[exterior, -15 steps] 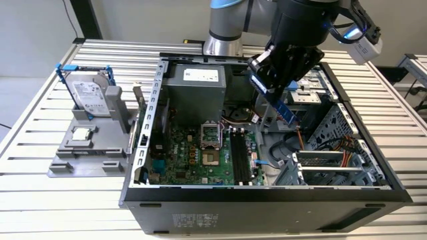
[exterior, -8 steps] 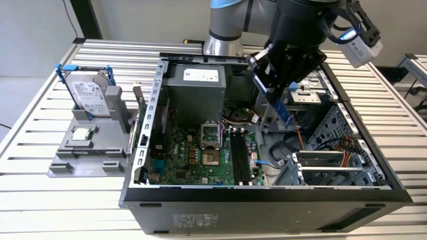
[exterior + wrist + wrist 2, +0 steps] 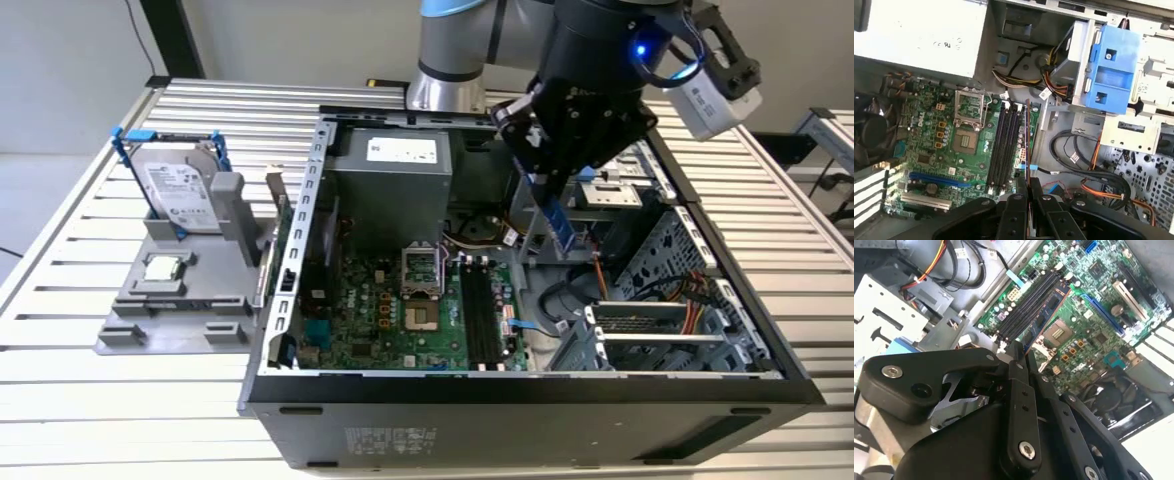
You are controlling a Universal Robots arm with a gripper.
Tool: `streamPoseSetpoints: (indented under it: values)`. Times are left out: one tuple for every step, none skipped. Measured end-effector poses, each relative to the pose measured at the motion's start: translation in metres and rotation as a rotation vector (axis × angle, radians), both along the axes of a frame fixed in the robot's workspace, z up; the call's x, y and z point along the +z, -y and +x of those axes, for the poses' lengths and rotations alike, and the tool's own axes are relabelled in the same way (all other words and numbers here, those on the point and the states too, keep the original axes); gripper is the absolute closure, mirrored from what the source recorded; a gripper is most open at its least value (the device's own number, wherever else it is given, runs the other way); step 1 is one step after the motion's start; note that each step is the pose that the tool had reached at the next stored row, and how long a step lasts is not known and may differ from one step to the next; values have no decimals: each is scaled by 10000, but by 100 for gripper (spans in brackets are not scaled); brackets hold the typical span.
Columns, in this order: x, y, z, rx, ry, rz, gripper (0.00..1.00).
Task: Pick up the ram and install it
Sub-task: 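Insert the ram into the slot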
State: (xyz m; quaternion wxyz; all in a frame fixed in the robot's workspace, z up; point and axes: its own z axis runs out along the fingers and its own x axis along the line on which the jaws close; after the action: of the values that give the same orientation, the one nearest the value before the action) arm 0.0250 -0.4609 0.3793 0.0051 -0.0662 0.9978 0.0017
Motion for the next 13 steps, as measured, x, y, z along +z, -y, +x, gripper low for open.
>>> streamPoseSetpoints:
  values:
    - [0,0,0,-167,0,0,100]
    - [0,0,0,-329,0,-1,100]
    - [0,0,0,-477,0,0,100]
    - [0,0,0,-639,0,0,100]
    - [0,0,0,-796,0,0,100]
    - [0,0,0,-958,0,0,100]
    - [0,0,0,-1121,0,0,100]
    - [0,0,0,-1283,0,0,100]
    - [0,0,0,-1430,0,0,100]
    - [0,0,0,-1602,0,0,100]
    - [0,0,0,-1755,0,0,100]
    - [0,0,0,-1910,0,0,100]
    - [0,0,0,-2042,0,0,100]
